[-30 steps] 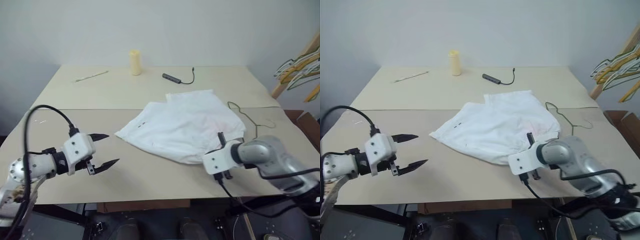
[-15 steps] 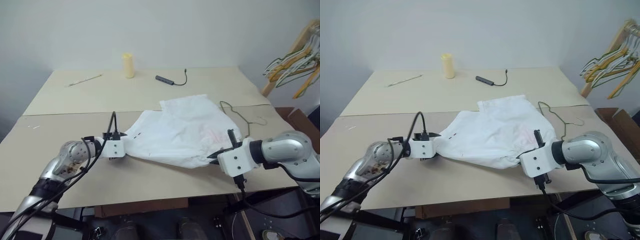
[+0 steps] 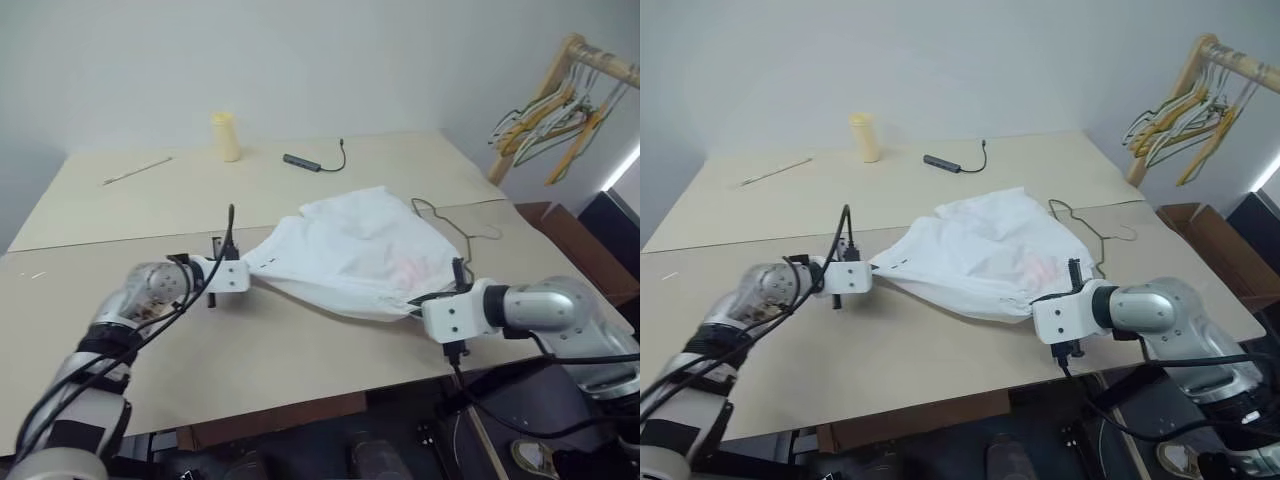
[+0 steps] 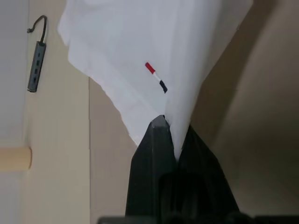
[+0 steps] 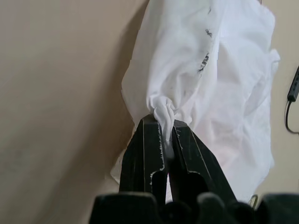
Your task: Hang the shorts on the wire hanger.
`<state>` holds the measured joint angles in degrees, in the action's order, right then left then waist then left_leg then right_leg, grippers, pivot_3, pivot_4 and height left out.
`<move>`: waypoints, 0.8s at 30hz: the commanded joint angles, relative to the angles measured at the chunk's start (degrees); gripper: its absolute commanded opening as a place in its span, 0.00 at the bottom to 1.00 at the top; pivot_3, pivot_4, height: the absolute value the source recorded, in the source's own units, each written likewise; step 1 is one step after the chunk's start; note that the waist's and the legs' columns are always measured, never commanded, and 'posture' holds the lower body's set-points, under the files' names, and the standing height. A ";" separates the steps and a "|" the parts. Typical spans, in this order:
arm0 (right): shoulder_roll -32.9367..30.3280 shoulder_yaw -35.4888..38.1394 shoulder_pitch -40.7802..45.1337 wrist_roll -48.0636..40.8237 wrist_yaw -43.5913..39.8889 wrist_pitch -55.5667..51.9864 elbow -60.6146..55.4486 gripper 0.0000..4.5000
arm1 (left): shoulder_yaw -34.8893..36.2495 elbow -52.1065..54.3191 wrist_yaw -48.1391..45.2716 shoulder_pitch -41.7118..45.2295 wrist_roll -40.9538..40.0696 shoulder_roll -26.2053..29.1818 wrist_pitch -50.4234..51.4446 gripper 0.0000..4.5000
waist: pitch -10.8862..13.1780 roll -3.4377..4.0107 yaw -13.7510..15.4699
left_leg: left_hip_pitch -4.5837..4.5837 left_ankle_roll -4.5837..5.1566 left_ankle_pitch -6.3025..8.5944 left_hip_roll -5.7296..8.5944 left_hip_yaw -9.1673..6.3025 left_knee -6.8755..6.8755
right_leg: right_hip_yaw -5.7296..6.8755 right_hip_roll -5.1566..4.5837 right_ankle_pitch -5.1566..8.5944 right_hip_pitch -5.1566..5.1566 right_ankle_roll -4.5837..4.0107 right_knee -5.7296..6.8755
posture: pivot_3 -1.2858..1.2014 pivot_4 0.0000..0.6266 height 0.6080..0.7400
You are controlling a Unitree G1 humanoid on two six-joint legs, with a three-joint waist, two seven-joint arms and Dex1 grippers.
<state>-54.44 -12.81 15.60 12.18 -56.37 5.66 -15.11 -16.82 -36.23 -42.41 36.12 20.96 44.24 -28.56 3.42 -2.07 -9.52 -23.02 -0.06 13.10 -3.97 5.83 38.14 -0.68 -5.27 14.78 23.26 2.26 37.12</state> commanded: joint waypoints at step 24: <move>5.94 -8.43 20.49 2.65 1.87 32.58 35.69 0.00 | 45.53 66.43 -19.19 -67.01 -24.44 16.13 26.37 0.00 | 0.23 0.11 7.02 | 0.60 0.02 0.02 -0.15 0.35 -0.23 | -0.13 0.02 0.10 -0.20 -0.18 0.09 | 0.53 0.08 1.00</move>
<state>-47.03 -23.56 33.67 13.64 -54.53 38.10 15.66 25.84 30.59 -61.71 -31.24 -4.78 60.15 -4.64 3.65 -1.96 -2.50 -22.29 -0.05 13.12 -4.13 6.20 37.91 -0.81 -5.25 14.93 23.05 1.97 37.20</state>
